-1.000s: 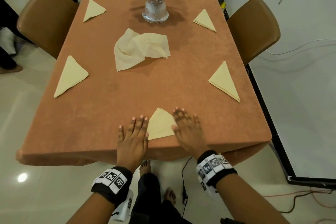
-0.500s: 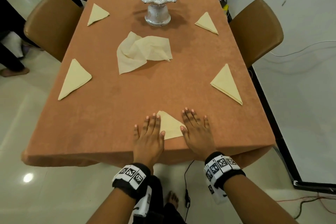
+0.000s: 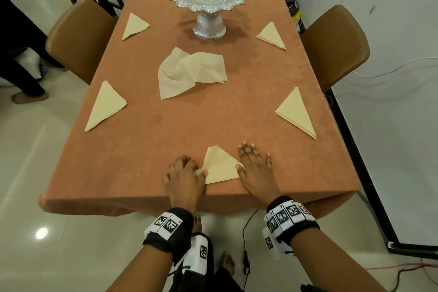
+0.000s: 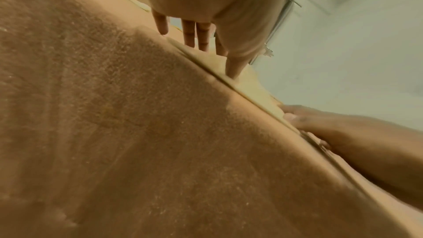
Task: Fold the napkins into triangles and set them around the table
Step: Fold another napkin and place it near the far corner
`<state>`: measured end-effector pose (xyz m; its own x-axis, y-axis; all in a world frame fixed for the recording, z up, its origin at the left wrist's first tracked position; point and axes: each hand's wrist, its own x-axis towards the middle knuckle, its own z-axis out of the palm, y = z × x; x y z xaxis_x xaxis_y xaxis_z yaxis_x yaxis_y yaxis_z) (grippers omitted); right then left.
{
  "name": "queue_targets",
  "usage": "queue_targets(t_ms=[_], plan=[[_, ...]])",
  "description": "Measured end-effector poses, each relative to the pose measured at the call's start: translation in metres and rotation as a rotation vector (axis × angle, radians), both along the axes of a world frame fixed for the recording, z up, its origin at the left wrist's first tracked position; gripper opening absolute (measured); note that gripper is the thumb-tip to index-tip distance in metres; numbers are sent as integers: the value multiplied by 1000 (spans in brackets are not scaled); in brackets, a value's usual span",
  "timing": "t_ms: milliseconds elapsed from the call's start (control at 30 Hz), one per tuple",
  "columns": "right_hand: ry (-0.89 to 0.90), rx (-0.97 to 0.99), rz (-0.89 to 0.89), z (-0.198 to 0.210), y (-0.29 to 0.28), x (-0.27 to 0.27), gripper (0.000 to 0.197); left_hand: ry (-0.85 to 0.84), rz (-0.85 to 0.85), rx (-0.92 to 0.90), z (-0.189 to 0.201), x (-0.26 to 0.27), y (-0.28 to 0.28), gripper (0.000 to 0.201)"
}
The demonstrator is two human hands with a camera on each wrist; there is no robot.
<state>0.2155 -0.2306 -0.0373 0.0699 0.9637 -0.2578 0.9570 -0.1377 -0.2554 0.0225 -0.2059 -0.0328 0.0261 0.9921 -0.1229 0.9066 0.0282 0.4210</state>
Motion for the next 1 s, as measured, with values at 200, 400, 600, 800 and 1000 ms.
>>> queue_targets(t_ms=[200,400,600,800,1000], plan=[[386,80,-18,15,20,-16,65,-318,-102,-145,9,-18,22,9],[1012,-241,-140,41,58,-42,45,-699,-141,-279,43,-66,49,19],[1112,-163,-197,78,112,-129,9,-738,-84,-256,73,-162,118,22],[1059,-87,-308,93,178,-249,12,-807,-107,-307,97,-286,207,22],[1126,-26,-510,106,234,-348,5,-747,-187,-335,123,-373,294,19]])
